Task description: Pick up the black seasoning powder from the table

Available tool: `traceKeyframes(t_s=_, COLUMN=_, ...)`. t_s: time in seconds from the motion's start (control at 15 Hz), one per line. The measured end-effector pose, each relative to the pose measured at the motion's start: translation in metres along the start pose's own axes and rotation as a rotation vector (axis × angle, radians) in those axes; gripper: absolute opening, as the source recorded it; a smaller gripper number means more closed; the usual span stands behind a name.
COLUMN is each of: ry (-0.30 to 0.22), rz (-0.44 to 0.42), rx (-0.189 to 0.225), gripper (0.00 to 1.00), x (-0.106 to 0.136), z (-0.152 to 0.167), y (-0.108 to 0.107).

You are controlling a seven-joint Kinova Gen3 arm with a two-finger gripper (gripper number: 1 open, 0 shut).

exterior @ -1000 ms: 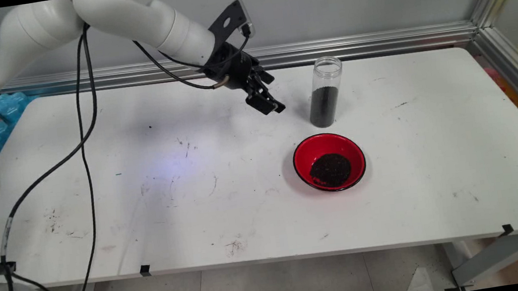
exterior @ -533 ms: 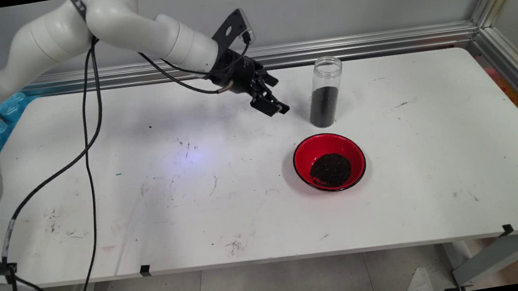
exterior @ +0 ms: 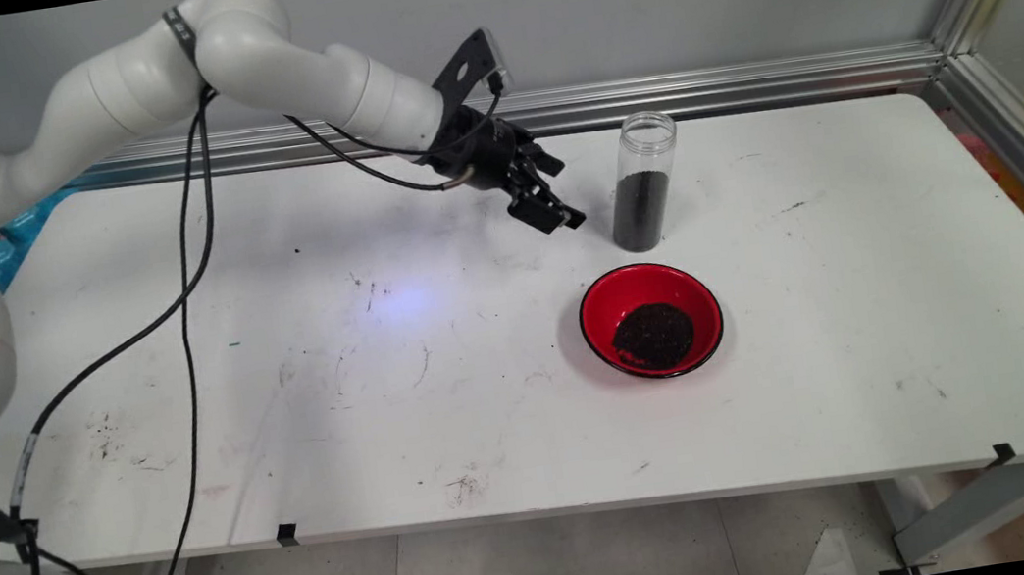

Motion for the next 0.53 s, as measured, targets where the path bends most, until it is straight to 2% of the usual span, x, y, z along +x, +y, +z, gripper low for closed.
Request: traceKeyframes(t_s=0.53, ry=0.046, rz=0.003, rx=-0.019, gripper=1.00, x=-0.001, z=0.027, y=-0.009)
